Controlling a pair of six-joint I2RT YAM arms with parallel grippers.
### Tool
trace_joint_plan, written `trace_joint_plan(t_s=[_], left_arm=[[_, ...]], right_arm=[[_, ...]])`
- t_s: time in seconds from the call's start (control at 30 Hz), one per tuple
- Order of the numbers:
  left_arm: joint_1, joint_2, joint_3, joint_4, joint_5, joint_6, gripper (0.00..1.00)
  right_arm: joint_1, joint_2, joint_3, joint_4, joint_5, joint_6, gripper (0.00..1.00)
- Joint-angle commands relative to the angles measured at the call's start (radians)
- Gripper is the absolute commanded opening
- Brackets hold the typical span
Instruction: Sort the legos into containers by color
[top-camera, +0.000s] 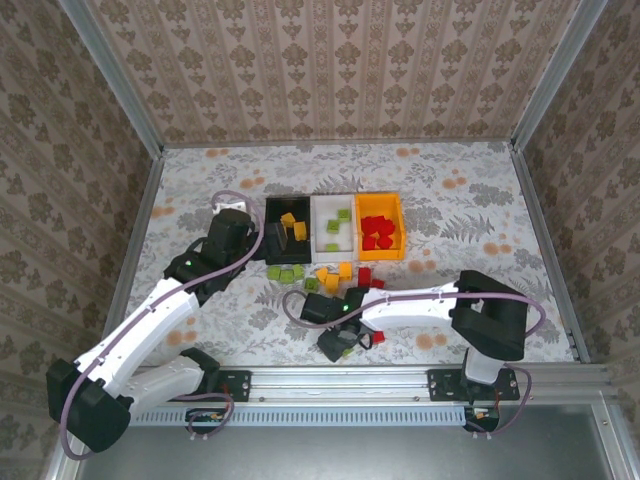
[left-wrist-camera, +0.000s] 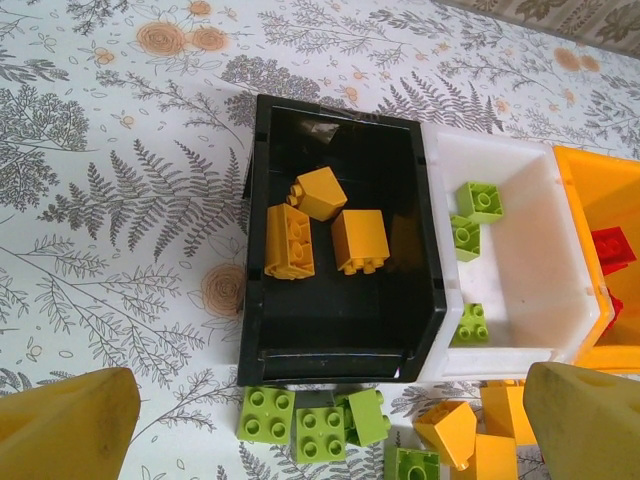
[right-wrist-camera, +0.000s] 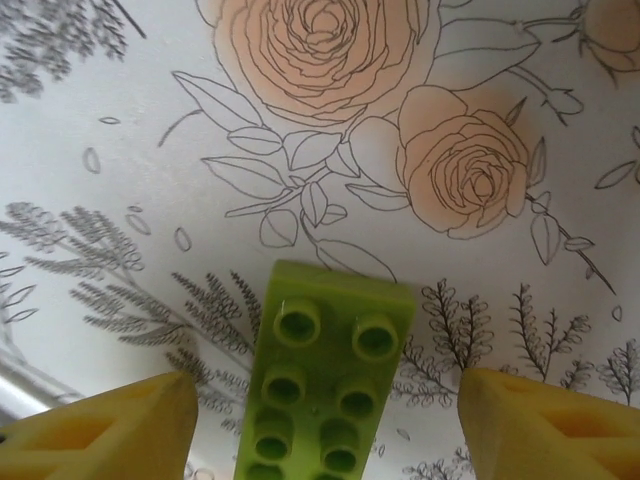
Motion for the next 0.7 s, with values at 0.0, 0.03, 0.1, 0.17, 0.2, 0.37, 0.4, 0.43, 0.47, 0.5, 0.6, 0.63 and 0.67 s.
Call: trace_joint_plan(t_s=[0.0, 0.03, 0.1, 0.17, 0.2, 0.37, 0.4, 0.43, 0.47, 0.5, 0.6, 0.63, 0.67], left_arm=[[0.016, -0.012, -0.011, -0.016, 0.000, -0.025, 1.00], [0.018, -0.013, -0.012, -0.012, 0.005, -0.024, 1.00], [0.022, -0.011, -0.013, -0.007, 0.015, -0.025, 1.00], [0.023, -0.009, -0.013, -0.003, 0.019, -0.024, 1.00], [0.025, -0.007, -0.012, -0.003, 0.020, -0.025, 1.00], [0.025, -0.003, -0.015, -0.001, 0.030, -0.024, 1.00], [0.025, -0.002, -0.015, -0.002, 0.032, -0.023, 1.00], [0.025, -0.001, -0.015, -0.003, 0.033, -0.022, 1.00], [0.027, -0.002, -0.014, -0.005, 0.035, -0.022, 1.00], [0.027, -0.002, -0.015, -0.004, 0.037, -0.022, 1.00], [0.027, -0.001, -0.020, -0.003, 0.046, -0.022, 1.00], [0.027, -0.001, -0.023, 0.002, 0.051, -0.021, 1.00], [0.025, 0.000, -0.028, 0.005, 0.055, -0.023, 1.00]], right_arm=[[0.026, 0.045, 0.041, -0.047, 0.075, -0.006, 0.65], [0.029, 0.054, 0.043, -0.056, 0.085, -0.005, 0.63], [0.029, 0.066, 0.039, -0.063, 0.103, 0.002, 0.55], [0.029, 0.069, 0.034, -0.066, 0.117, 0.004, 0.48], [0.028, 0.066, 0.028, -0.063, 0.125, 0.005, 0.45], [-0.006, 0.019, -0.008, -0.026, 0.122, 0.013, 0.35], [-0.017, 0.001, -0.016, -0.016, 0.124, 0.012, 0.34], [-0.028, -0.015, -0.023, -0.012, 0.128, 0.013, 0.33], [-0.043, -0.038, -0.028, -0.009, 0.133, 0.013, 0.32], [-0.057, -0.062, -0.031, -0.007, 0.140, 0.011, 0.32], [-0.106, -0.143, -0.026, -0.009, 0.155, 0.002, 0.32], [-0.122, -0.169, -0.019, -0.012, 0.160, -0.002, 0.32], [-0.144, -0.199, -0.009, -0.010, 0.164, -0.007, 0.32]])
